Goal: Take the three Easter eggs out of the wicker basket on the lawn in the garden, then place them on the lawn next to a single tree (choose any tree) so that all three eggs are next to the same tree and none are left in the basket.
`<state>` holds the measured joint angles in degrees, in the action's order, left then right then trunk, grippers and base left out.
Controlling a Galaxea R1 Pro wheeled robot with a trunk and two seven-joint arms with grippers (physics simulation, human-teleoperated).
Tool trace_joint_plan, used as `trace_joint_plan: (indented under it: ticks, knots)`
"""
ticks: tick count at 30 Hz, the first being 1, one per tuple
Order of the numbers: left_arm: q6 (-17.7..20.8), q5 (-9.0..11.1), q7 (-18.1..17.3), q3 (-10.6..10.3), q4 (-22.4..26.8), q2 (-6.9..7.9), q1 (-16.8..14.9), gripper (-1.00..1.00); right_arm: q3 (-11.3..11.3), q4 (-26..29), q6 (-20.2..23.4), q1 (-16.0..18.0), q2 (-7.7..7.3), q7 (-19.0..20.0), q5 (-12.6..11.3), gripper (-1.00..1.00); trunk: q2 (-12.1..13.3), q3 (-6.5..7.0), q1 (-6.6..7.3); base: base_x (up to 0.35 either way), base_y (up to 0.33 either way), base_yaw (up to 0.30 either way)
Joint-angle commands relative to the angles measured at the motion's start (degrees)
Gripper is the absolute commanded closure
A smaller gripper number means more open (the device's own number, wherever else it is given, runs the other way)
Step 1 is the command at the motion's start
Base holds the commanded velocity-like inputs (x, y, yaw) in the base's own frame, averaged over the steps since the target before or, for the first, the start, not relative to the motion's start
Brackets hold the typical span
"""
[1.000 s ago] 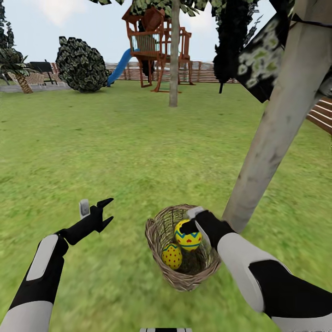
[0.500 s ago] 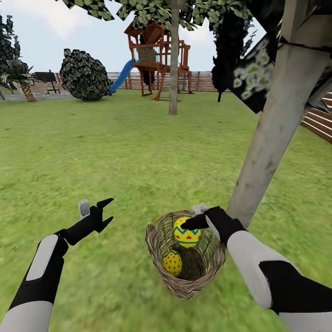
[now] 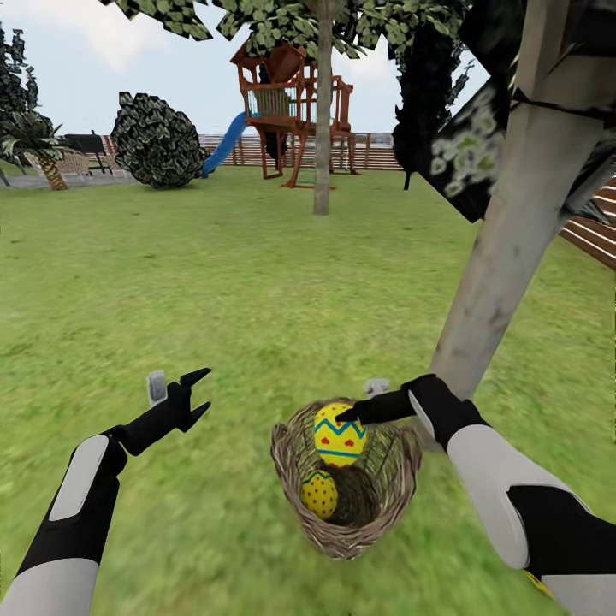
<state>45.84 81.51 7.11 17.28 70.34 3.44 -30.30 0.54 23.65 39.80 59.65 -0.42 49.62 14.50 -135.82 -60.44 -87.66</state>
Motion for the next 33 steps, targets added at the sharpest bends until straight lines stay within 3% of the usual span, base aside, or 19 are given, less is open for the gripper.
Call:
trace_joint_plan:
  ticks: [1,3,7,12,18,24,30,33]
  knots:
    - [0.3,0.6,0.6,0.1,0.1,-0.01,0.0,-1.00,0.3,1.2,0.4,0.2,-2.75,0.8,0.3,1.00,0.4,0.15,0.27,-0.288,0.000,0.000]
    - [0.3,0.6,0.6,0.1,0.1,-0.01,0.0,-1.00,0.4,1.2,0.4,0.2,-3.64,2.2,0.3,1.00,1.2,0.50,0.71,-0.319,0.000,0.000]
    - [0.3,0.6,0.6,0.1,0.1,-0.01,0.0,-1.00,0.4,1.3,0.4,0.3,-5.91,9.8,0.3,1.00,2.8,1.22,1.58,-0.336,0.000,0.000]
    - [-0.1,0.6,0.2,-0.3,0.0,0.13,0.1,-1.00,1.3,1.0,0.0,-0.1,-7.50,11.5,0.2,1.00,4.4,1.94,2.46,-0.259,0.000,0.000]
    - [-0.4,0.6,0.2,-0.3,0.0,-0.18,0.6,-1.00,0.5,0.7,0.8,0.3,-6.80,11.5,0.0,1.00,4.4,1.94,2.46,0.000,0.000,0.000]
    - [-0.4,0.6,0.2,-0.8,0.1,-0.18,0.6,-1.00,1.2,1.0,0.7,-0.4,-6.88,11.3,0.0,1.00,4.4,1.94,2.46,-0.039,0.000,0.000]
    - [-0.4,0.6,0.2,-0.8,0.0,-0.18,0.6,-1.00,1.4,1.0,0.7,-0.4,-6.93,11.4,0.0,1.00,4.4,1.94,2.46,-0.301,0.000,0.000]
    - [-0.6,0.7,-0.5,-0.8,0.1,0.07,1.2,-1.00,2.5,0.4,0.6,-0.7,-6.94,11.3,-0.1,1.00,4.4,1.94,2.46,-0.111,0.000,0.000]
